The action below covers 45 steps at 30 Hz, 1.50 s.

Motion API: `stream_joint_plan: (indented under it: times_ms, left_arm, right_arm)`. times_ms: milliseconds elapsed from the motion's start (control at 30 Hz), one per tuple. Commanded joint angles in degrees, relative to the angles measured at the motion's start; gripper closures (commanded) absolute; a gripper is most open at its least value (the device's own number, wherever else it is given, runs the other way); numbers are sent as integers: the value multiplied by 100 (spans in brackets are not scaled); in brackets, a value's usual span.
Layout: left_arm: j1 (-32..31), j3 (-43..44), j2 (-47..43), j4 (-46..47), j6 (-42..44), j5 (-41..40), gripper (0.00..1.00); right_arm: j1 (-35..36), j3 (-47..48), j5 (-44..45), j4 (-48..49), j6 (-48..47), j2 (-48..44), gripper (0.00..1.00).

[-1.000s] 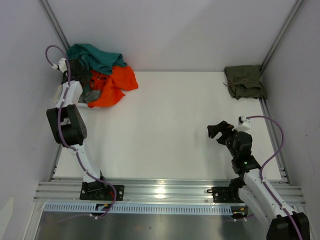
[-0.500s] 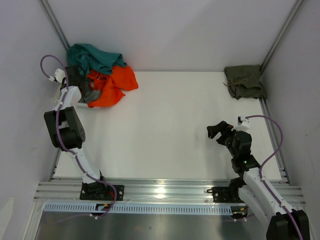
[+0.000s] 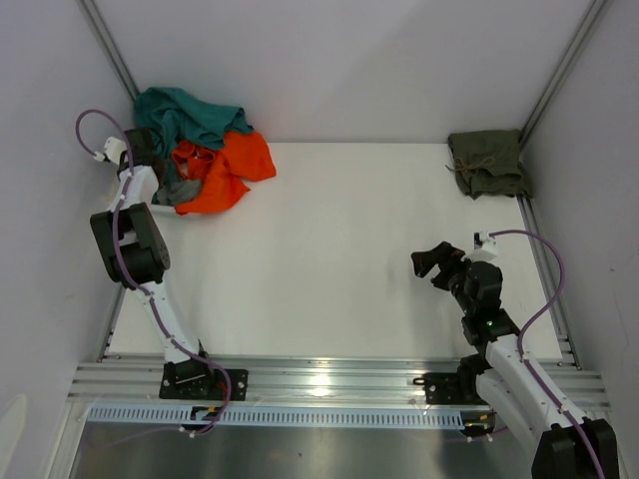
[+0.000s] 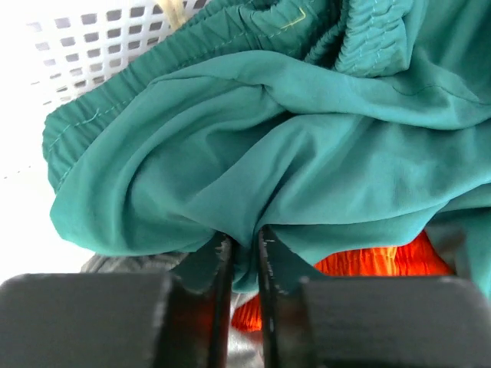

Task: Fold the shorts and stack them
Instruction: Grab the shorts from the pile, then move the shorts to the center of the board

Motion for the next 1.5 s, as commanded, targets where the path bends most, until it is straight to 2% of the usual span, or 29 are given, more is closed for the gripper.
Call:
stream_joint_plan:
  times_ms: [0, 133, 200, 300, 367, 467, 533, 567, 600, 700, 767, 933, 1067, 1100, 1167, 1200, 1333, 1400, 1467]
  left_arm:
    - [41, 455, 224, 31, -22, 163, 98]
    - [24, 490, 164, 48, -4, 110, 100]
    - [-64, 508, -143, 48, 100, 23, 100]
    - [-327, 980, -608, -179, 417, -258, 100]
    - [-634, 1359, -1038, -190, 1082, -338, 100]
    - [-1152, 1168, -1750, 607, 1690, -364, 100]
    - [-1452, 739, -2594, 1153, 2331, -452, 100]
    - [-1810, 684, -2840, 1556, 2595, -539, 100]
    - [-2014, 736, -3243, 1630, 3120, -645, 100]
    - [-2489, 1490, -3571, 1194, 3502, -742, 100]
    - [-2648, 1773, -3957, 1051, 3320, -568, 99]
    - [-2859, 1564, -4793, 787, 2810, -391, 100]
    - [-2991, 729, -5766, 813, 2046, -93, 100]
    - [-3000, 136, -5935, 900, 1687, 178, 100]
    - [-3166, -307, -6373, 1155, 1238, 294, 99]
    - [-3211, -858, -6480, 1225, 1079, 408, 100]
    - [-3290, -1671, -6964, 1227, 418, 1119, 99]
    - [-3360, -1856, -7261, 500, 304, 1235, 100]
    - [-3369, -2382, -7622, 199, 269, 1358, 100]
  right_arm:
    - [-30, 204, -44, 206, 38, -17, 1]
    - [-39, 195, -8, 171, 12, -70, 1]
    - [-47, 186, 0, 171, -6, -79, 1]
    - [-56, 160, 18, 180, -14, -131, 1]
    - [-56, 143, 0, 206, -6, -158, 1]
    - [-56, 142, -26, 241, -6, -149, 1]
    - [-56, 142, -52, 250, -23, -114, 1]
    - [-56, 151, -61, 259, -41, -105, 1]
    - [-56, 151, -53, 259, -50, -97, 1]
    - [-56, 178, -26, 224, -120, -114, 1]
    - [-56, 169, -70, 241, -155, -175, 1]
    - [-56, 116, -210, 399, -173, -228, 1]
    - [-47, 160, -368, 391, -216, -316, 1]
    - [-56, 160, -369, 382, -260, -351, 1]
    - [-39, 125, -343, 347, -296, -439, 1]
    - [-39, 116, -386, 338, -322, -526, 1]
    - [-21, 55, -1149, 732, -419, -816, 3]
    - [14, -42, -1858, 1005, -471, -1001, 5]
    - [93, -147, -2187, 1374, -542, -1308, 5]
